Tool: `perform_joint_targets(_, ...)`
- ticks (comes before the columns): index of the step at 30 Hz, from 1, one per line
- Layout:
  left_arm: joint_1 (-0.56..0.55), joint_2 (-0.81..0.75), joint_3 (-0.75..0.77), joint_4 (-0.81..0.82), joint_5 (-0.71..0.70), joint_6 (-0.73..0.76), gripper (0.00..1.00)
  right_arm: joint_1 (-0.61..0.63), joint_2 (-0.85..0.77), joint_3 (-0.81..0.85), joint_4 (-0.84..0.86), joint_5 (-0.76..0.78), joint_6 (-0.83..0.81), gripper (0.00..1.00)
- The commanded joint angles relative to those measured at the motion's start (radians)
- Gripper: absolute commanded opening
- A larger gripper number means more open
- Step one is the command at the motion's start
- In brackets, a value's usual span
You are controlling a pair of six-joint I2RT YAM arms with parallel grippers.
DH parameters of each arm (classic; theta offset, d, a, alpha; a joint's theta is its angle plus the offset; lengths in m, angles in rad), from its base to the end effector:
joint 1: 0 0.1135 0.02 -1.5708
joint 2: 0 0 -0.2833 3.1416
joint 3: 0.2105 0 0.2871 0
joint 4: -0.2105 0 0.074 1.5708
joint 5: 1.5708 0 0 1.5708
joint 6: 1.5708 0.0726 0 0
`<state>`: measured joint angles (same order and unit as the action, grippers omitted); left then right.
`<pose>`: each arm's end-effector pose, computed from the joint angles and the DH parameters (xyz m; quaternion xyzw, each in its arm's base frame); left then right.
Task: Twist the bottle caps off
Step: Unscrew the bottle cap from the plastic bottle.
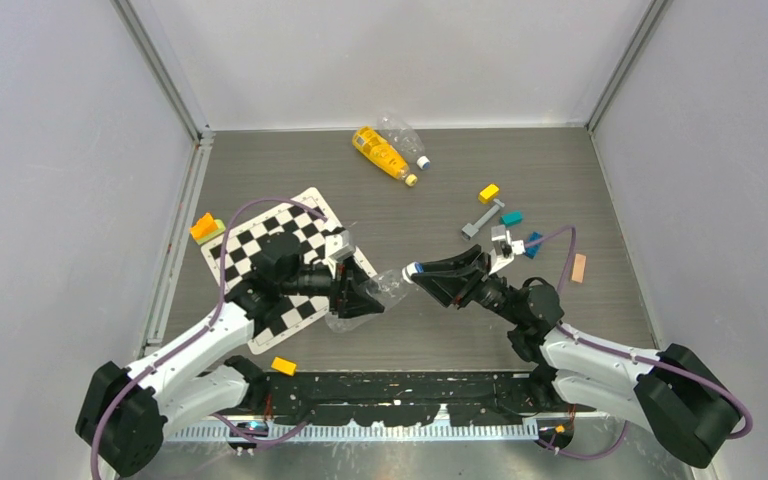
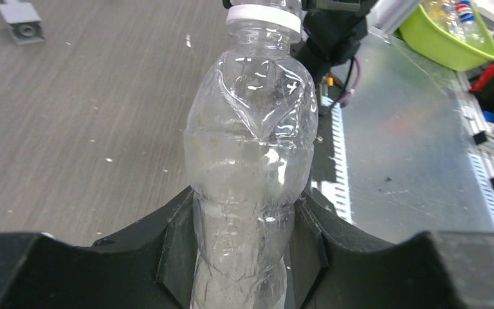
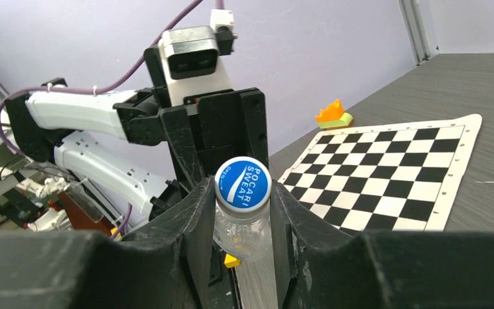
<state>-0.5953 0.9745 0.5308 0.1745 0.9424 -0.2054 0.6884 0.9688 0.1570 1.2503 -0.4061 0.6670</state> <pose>0.1763 -0.1903 0.2505 0.4071 0.6422 -0.5430 0.3564 0.1545 0.1643 0.2443 -0.1758 0.5235 0.6026 0.5761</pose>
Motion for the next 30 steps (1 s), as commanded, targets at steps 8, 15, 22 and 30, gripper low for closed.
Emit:
perform_joint_targets(8,-0.009,-0.06,-0.025,0.053,-0.078,0.095,0.0,-0.004,0.014,0.136,-0.291,0.287,0.078,0.01)
perform_joint_targets(15,-0.009,-0.057,-0.043,0.063,-0.166,0.093,0.0,-0.005,0.048,0.115,-0.178,0.139,0.075,0.02)
perform_joint_targets(22,-0.013,-0.108,-0.102,0.138,-0.264,0.088,0.0,-0.004,0.035,0.165,-0.327,0.106,0.071,0.39)
perform_joint_targets(30,-0.024,-0.137,-0.11,0.087,-0.34,0.138,0.0,-0.004,-0.029,0.179,-0.438,0.16,0.08,0.7)
